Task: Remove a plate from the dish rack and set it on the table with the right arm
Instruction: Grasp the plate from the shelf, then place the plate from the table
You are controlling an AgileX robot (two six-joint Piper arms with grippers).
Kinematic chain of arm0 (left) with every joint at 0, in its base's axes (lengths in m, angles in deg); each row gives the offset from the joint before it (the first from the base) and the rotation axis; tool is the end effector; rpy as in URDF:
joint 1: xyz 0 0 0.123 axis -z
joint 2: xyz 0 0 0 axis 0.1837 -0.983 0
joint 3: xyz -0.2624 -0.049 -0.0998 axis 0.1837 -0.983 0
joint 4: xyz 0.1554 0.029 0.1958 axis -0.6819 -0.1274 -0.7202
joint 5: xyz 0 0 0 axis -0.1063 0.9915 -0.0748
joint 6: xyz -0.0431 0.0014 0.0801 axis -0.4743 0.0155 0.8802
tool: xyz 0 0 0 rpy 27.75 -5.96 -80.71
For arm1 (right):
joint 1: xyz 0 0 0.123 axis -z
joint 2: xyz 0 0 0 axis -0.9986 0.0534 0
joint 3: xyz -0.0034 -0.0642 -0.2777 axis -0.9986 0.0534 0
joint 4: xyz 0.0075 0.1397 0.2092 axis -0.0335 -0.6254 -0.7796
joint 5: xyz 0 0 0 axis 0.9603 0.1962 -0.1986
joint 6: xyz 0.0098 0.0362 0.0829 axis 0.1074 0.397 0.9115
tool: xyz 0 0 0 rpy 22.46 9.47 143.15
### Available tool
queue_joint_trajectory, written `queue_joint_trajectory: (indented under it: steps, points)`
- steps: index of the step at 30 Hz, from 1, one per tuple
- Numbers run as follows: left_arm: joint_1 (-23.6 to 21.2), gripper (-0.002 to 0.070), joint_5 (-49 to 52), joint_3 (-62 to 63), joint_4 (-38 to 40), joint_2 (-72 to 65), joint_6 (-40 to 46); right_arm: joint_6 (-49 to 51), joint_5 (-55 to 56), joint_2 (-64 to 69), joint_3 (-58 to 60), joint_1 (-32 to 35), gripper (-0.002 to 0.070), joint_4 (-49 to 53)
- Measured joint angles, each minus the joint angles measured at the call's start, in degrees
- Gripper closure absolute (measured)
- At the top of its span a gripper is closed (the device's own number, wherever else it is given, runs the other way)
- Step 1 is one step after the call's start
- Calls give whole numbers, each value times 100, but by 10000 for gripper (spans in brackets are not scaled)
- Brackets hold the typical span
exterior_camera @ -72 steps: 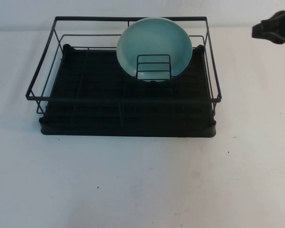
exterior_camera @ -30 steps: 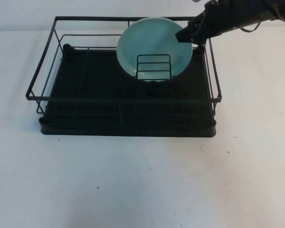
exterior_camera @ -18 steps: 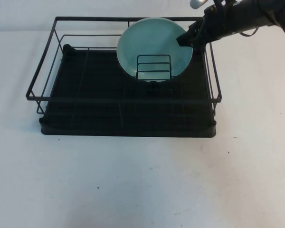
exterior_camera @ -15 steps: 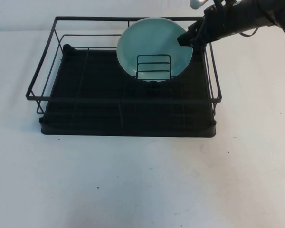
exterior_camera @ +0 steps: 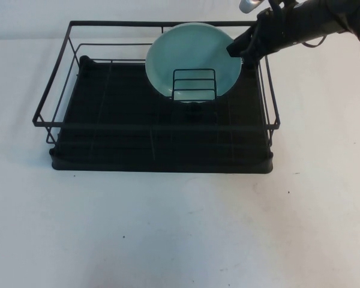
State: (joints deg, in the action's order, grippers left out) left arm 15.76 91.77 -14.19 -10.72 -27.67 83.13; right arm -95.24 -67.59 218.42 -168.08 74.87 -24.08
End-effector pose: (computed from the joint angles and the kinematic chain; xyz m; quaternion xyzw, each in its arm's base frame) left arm 0.0532 -0.0024 0.1742 0.0345 0.7963 -0.0115 0.6038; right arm 0.5084 0.1581 0.2745 -0.4072 0.7867 0.1963 0.4204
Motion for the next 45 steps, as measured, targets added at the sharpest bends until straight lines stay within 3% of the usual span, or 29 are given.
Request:
queue_joint_trajectory:
  steps: [6,30,45]
  points:
    - [0,679,0,0,0,0,0,-10,-26,0,0,0,643,39]
    - [0,679,0,0,0,0,0,2,-258,-627,0,172,653,12]
    - [0,679,0,0,0,0,0,680,-433,-1143,0,172,683,354]
